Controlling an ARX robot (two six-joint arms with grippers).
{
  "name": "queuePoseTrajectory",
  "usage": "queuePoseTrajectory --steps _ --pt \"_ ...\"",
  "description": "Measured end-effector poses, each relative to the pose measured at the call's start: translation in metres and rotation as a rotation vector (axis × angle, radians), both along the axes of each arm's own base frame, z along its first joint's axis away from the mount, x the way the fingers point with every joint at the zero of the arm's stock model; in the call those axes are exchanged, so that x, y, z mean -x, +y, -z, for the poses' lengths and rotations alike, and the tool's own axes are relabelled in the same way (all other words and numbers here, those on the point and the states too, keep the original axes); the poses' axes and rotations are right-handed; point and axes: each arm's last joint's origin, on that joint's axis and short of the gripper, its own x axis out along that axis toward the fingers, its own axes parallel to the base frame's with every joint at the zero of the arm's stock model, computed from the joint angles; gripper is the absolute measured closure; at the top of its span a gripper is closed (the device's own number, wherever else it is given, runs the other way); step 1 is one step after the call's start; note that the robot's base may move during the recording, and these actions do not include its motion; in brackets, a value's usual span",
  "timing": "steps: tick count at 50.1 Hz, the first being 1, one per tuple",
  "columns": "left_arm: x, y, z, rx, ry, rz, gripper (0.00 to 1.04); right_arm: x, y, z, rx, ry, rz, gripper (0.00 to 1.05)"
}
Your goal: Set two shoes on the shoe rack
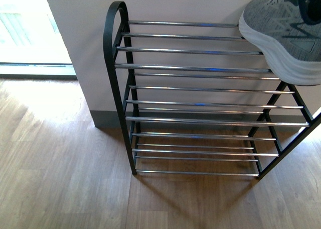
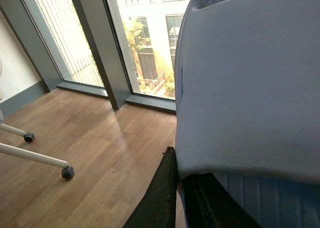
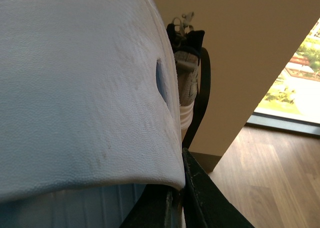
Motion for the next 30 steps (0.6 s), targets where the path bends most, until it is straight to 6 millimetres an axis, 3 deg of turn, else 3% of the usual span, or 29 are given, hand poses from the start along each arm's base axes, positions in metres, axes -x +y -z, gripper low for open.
queuePoseTrajectory --steps 30 --pt "0.0 0.0 0.0 0.0 0.0 0.0 1.03 0.0 0.0 0.0 0.0 0.0 0.0 1.03"
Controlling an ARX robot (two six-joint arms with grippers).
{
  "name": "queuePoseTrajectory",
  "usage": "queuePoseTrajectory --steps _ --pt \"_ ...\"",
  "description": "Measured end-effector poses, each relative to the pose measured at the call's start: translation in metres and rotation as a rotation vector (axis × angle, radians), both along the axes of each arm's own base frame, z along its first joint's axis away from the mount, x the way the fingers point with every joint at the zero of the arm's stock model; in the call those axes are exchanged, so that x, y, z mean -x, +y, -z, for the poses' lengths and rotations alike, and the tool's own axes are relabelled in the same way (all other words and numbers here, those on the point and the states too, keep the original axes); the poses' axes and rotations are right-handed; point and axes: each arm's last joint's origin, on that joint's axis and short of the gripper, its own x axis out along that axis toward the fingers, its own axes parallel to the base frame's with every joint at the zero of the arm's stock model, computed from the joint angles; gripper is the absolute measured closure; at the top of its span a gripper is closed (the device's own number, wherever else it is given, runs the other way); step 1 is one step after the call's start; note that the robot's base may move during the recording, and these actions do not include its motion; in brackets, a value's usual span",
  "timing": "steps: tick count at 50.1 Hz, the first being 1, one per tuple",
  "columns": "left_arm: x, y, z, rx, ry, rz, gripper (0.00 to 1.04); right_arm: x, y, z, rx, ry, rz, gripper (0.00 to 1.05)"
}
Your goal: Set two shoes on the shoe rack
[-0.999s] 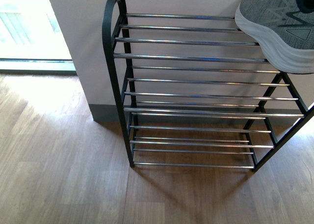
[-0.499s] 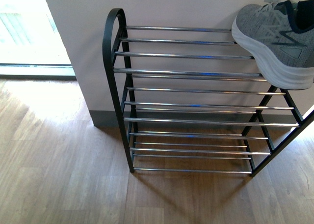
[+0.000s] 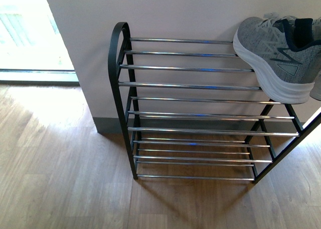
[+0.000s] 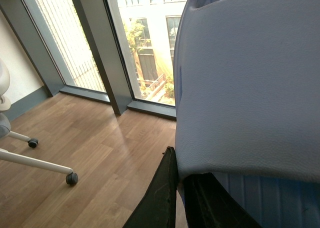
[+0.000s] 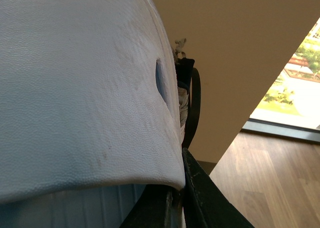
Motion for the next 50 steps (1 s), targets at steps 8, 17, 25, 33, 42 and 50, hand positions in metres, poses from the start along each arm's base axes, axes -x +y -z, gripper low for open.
queuePoseTrajectory --steps 8,17,25,33,42,50 --pt "0.0 0.0 0.0 0.0 0.0 0.0 1.03 -0.002 -0.002 -0.004 -0.025 -0.087 -0.134 1.03" --pt "0.0 0.0 0.0 0.0 0.0 0.0 1.03 -0.025 -0.011 -0.026 -0.043 -0.133 -0.096 1.03" --pt "0.0 0.0 0.0 0.0 0.0 0.0 1.03 -0.048 -0.007 -0.046 -0.031 -0.161 -0.103 1.03" --pt "0.0 0.0 0.0 0.0 0.0 0.0 1.03 -0.07 0.001 -0.059 -0.032 -0.167 -0.122 1.03" --pt "0.0 0.0 0.0 0.0 0.0 0.0 1.03 -0.094 0.027 -0.07 -0.022 -0.151 -0.165 1.03" --pt "0.0 0.0 0.0 0.0 0.0 0.0 1.03 -0.111 0.047 -0.07 0.002 -0.135 -0.219 1.03"
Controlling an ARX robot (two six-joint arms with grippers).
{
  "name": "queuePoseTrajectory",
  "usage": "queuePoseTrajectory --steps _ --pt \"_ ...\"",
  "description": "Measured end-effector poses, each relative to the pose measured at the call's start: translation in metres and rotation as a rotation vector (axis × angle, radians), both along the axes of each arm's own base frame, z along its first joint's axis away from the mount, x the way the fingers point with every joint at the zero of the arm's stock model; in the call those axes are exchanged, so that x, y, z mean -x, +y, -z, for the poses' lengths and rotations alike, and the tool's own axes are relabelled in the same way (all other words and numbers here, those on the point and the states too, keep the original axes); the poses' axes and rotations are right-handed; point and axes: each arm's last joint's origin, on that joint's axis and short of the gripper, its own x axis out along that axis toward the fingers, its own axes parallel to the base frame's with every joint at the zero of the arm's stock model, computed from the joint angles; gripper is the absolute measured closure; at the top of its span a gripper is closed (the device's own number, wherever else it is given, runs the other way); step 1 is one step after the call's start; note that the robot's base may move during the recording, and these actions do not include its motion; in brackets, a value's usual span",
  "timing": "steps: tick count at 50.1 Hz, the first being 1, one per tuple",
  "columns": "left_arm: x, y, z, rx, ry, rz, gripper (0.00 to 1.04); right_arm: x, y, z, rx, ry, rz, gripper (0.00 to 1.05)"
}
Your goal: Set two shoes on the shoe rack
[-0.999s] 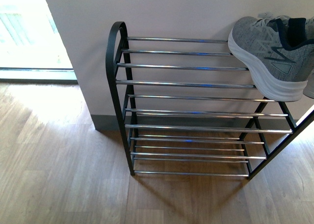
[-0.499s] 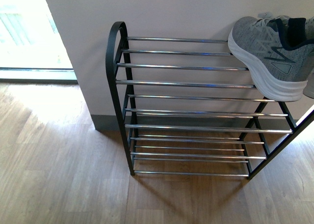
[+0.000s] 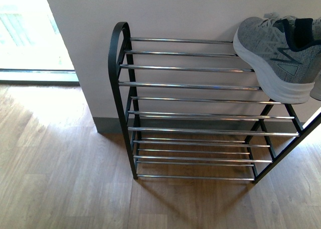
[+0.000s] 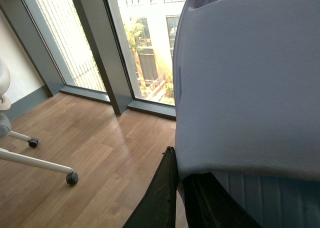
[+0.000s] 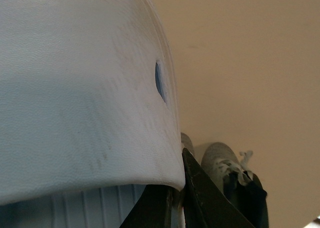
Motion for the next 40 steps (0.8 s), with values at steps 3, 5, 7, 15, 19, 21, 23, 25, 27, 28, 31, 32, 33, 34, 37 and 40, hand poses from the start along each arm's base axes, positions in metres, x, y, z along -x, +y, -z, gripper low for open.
queuePoseTrajectory --steps 3,5,7,15,19,21,23,25,27,28,31,32,33,34,37,40 --pt "0.0 0.0 0.0 0.0 0.0 0.0 1.03 -0.011 0.007 0.001 0.015 0.013 -0.013 1.03" --pt "0.0 0.0 0.0 0.0 0.0 0.0 1.03 -0.021 0.012 0.001 0.03 0.022 -0.018 1.03" --pt "0.0 0.0 0.0 0.0 0.0 0.0 1.03 -0.03 0.015 0.002 0.04 0.031 -0.024 1.03" --pt "0.0 0.0 0.0 0.0 0.0 0.0 1.03 -0.067 0.02 0.005 0.091 0.056 -0.022 1.03" --pt "0.0 0.0 0.0 0.0 0.0 0.0 1.03 -0.084 0.021 0.009 0.106 0.082 -0.02 1.03" --pt "0.0 0.0 0.0 0.0 0.0 0.0 1.03 -0.094 0.022 0.012 0.116 0.105 -0.015 1.03" --pt "0.0 0.0 0.0 0.0 0.0 0.0 1.03 -0.104 0.023 0.015 0.131 0.119 -0.009 1.03" --pt "0.0 0.0 0.0 0.0 0.0 0.0 1.03 -0.113 0.024 0.017 0.135 0.139 -0.008 1.03" --pt "0.0 0.0 0.0 0.0 0.0 0.0 1.03 -0.118 0.025 0.019 0.14 0.153 -0.003 1.03" --pt "0.0 0.0 0.0 0.0 0.0 0.0 1.03 -0.121 0.025 0.019 0.142 0.16 0.003 1.03" --pt "0.0 0.0 0.0 0.0 0.0 0.0 1.03 -0.133 0.027 0.022 0.145 0.188 0.017 1.03" --pt "0.0 0.0 0.0 0.0 0.0 0.0 1.03 -0.135 0.028 0.023 0.146 0.195 0.021 1.03" --pt "0.0 0.0 0.0 0.0 0.0 0.0 1.03 -0.14 0.028 0.024 0.148 0.208 0.029 1.03" --pt "0.0 0.0 0.0 0.0 0.0 0.0 1.03 -0.144 0.029 0.026 0.151 0.223 0.037 1.03" --pt "0.0 0.0 0.0 0.0 0.0 0.0 1.03 -0.158 0.029 0.03 0.16 0.27 0.081 1.03" --pt "0.0 0.0 0.0 0.0 0.0 0.0 1.03 -0.173 0.028 0.038 0.162 0.34 0.128 1.03"
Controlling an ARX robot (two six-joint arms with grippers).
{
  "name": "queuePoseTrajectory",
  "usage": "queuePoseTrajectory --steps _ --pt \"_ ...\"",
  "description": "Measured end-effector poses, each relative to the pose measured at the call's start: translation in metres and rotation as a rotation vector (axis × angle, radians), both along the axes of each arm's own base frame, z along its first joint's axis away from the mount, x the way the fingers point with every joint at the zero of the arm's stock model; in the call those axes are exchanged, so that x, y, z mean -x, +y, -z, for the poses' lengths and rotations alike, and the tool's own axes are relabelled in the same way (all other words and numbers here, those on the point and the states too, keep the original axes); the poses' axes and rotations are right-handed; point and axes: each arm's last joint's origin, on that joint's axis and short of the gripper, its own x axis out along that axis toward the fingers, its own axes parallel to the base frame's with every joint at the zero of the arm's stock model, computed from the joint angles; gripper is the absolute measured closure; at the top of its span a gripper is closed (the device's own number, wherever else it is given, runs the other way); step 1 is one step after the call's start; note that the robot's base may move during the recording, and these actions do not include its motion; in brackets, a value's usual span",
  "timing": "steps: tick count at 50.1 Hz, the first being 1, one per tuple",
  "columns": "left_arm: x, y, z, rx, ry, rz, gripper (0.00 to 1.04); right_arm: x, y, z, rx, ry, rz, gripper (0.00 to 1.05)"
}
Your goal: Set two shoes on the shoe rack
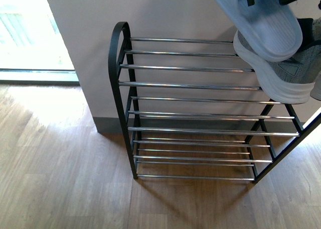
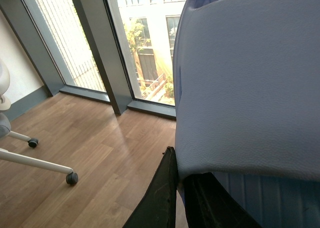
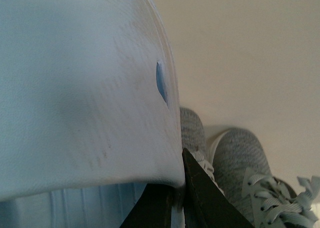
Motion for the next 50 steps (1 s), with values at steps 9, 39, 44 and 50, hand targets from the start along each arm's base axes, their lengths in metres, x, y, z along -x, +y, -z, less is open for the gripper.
queuePoseTrajectory --steps 9,39,44,50 --pt "0.0 0.0 0.0 0.0 0.0 0.0 1.03 -0.028 -0.01 0.018 -0.074 0.212 0.111 1.03" --pt "0.0 0.0 0.0 0.0 0.0 0.0 1.03 -0.042 0.028 0.026 -0.205 0.412 0.211 1.03" --pt "0.0 0.0 0.0 0.0 0.0 0.0 1.03 -0.043 0.042 0.022 -0.271 0.42 0.205 1.03" --pt "0.0 0.0 0.0 0.0 0.0 0.0 1.03 -0.046 0.049 0.019 -0.272 0.397 0.211 1.03"
